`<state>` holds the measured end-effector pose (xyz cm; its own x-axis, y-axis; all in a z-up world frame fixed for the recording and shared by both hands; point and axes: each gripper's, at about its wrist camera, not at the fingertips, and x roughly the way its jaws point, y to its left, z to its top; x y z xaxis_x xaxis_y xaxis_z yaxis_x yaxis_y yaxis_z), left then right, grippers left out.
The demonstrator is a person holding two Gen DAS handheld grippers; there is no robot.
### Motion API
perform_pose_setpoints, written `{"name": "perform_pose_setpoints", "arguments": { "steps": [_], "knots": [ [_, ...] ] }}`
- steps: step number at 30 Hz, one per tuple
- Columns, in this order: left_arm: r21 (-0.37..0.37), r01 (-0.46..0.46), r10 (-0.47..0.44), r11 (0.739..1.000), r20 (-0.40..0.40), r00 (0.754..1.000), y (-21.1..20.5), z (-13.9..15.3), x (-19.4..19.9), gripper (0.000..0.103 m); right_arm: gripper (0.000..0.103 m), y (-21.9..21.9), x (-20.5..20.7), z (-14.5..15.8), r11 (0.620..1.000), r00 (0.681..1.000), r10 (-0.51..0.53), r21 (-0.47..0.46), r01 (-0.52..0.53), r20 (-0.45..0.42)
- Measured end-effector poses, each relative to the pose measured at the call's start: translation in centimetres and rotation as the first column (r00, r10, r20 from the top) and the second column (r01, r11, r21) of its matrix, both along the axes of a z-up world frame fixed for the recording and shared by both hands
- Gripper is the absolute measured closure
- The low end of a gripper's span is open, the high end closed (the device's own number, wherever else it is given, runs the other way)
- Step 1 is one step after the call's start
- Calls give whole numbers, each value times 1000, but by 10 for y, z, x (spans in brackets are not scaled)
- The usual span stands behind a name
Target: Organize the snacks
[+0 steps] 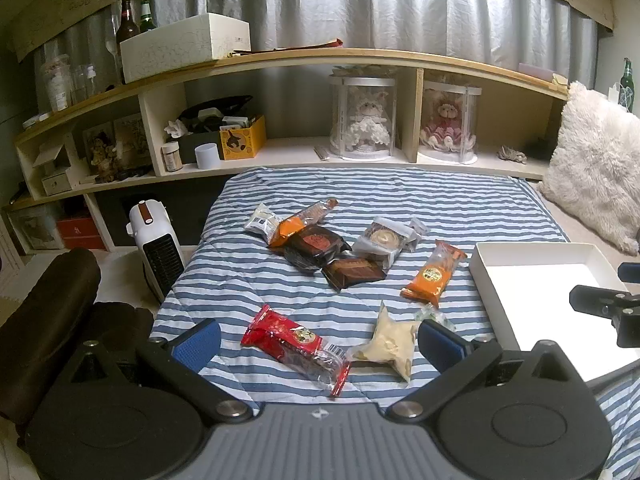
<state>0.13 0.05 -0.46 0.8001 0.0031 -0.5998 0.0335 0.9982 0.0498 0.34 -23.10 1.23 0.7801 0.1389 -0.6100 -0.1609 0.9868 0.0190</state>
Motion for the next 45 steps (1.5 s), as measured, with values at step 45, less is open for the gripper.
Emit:
{"name": "perform_pose_setpoints", "arguments": {
  "steps": [45],
  "knots": [
    [0, 6, -6, 1000, -2, 1000, -4, -3, 1, 0, 1, 3, 0, -4, 1000, 1000, 4, -23, -5, -20]
  ]
}}
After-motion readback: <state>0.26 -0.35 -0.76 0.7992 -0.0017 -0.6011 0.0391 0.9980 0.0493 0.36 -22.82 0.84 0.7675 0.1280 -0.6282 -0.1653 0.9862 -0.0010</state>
